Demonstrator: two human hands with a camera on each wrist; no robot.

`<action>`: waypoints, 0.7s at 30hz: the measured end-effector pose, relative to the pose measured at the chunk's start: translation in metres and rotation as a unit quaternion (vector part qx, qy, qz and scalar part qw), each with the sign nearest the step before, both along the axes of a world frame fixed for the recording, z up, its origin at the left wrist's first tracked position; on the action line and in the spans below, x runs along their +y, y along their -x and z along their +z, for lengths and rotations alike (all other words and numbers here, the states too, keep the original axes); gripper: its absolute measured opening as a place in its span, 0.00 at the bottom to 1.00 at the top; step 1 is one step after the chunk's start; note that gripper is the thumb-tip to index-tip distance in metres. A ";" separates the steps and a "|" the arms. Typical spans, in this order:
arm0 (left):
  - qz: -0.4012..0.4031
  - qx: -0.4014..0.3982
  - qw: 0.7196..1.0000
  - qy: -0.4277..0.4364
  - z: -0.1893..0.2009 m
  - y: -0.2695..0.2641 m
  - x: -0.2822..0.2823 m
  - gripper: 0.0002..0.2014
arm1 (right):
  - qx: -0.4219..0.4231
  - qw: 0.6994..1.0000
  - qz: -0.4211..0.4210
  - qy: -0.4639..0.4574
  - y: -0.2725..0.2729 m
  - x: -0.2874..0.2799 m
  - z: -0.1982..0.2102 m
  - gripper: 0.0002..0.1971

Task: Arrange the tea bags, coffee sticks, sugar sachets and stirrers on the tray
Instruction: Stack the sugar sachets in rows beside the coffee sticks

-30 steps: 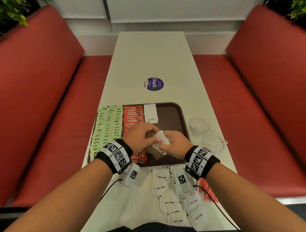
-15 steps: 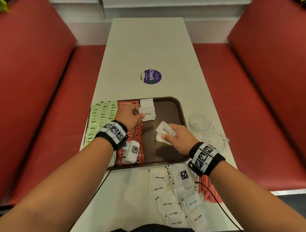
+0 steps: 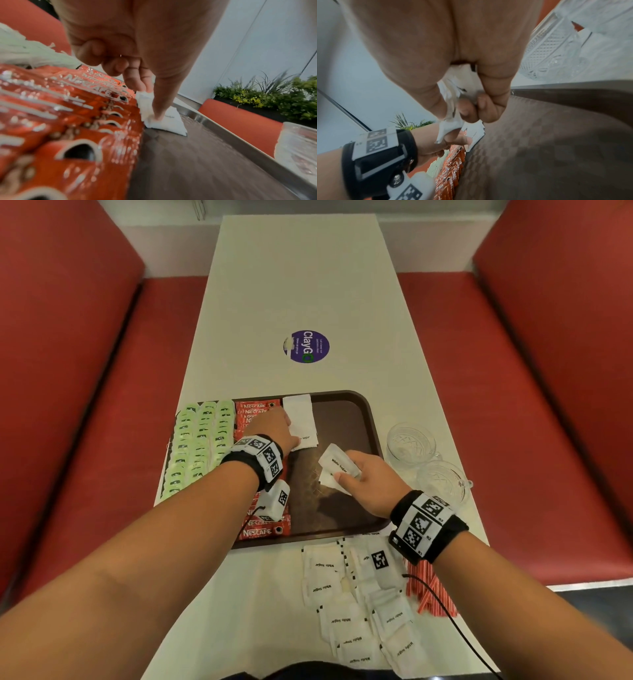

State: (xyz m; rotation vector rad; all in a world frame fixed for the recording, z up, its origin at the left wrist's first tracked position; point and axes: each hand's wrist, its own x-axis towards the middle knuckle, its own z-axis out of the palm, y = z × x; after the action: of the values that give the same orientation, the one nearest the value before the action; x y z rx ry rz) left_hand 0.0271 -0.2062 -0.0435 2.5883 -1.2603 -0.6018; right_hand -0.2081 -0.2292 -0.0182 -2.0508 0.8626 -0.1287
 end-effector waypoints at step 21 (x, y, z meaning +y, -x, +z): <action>-0.309 0.134 0.935 0.108 0.063 0.025 0.023 0.08 | -0.024 1.000 -0.011 -0.016 -0.010 -0.007 0.000 0.03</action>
State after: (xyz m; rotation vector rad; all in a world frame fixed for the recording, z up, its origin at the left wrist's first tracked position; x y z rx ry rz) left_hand 0.0019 -0.1837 0.0195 1.8318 -1.9140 -0.8258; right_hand -0.1983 -0.2361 -0.0183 -1.9995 0.8531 -0.1752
